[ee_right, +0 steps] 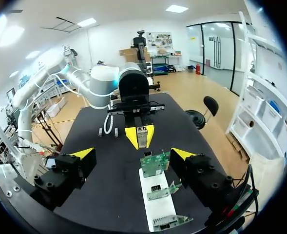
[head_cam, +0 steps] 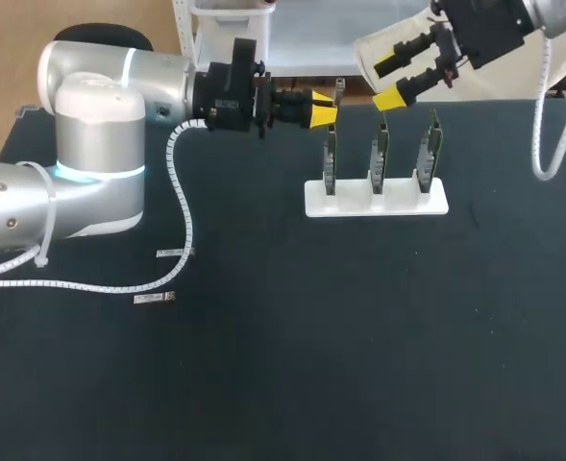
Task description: Pick up the optical module with the left hand, and insert it into the network port with the right hand.
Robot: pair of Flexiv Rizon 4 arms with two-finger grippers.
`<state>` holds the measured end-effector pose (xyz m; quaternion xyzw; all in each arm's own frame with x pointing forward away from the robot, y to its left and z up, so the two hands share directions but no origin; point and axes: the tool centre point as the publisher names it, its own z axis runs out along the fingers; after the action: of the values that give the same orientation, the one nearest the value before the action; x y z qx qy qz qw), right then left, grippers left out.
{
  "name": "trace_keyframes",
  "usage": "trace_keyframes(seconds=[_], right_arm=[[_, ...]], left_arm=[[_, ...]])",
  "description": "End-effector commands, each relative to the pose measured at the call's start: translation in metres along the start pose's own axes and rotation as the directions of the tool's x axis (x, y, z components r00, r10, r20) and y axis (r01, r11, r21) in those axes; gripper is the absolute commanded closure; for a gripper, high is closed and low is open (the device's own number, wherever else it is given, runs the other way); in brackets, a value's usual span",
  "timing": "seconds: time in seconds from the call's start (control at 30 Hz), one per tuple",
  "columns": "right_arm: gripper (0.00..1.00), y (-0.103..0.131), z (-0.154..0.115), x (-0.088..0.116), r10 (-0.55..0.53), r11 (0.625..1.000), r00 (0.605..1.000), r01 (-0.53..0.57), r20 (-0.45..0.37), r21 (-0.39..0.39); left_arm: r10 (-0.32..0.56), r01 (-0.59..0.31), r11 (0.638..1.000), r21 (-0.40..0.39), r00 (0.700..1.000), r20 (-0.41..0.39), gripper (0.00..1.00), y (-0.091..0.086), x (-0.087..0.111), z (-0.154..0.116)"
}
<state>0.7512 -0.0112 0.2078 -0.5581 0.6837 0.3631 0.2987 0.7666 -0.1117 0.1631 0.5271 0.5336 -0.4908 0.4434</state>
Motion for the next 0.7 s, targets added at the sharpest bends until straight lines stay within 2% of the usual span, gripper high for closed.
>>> trace_keyframes(seconds=[0.03, 0.37, 0.7], right_arm=[[0.0, -0.008, 0.008, -0.004, -0.003, 0.995, 1.0, 0.003, -0.001, -0.096], [0.0, -0.007, 0.02, -0.011, -0.015, 0.993, 1.0, 0.016, 0.007, -0.121], [0.0, 0.0, 0.026, -0.015, -0.011, 0.994, 0.999, 0.015, 0.038, -0.107]], left_arm=[[0.002, -0.002, 1.0, -0.007, 1.0, 0.0, 1.0, -0.002, 0.0, 0.0], [0.002, -0.002, 1.0, -0.007, 1.0, 0.0, 1.0, -0.002, 0.0, 0.0], [0.002, -0.002, 1.0, -0.007, 1.0, 0.0, 1.0, -0.002, 0.0, 0.0]])
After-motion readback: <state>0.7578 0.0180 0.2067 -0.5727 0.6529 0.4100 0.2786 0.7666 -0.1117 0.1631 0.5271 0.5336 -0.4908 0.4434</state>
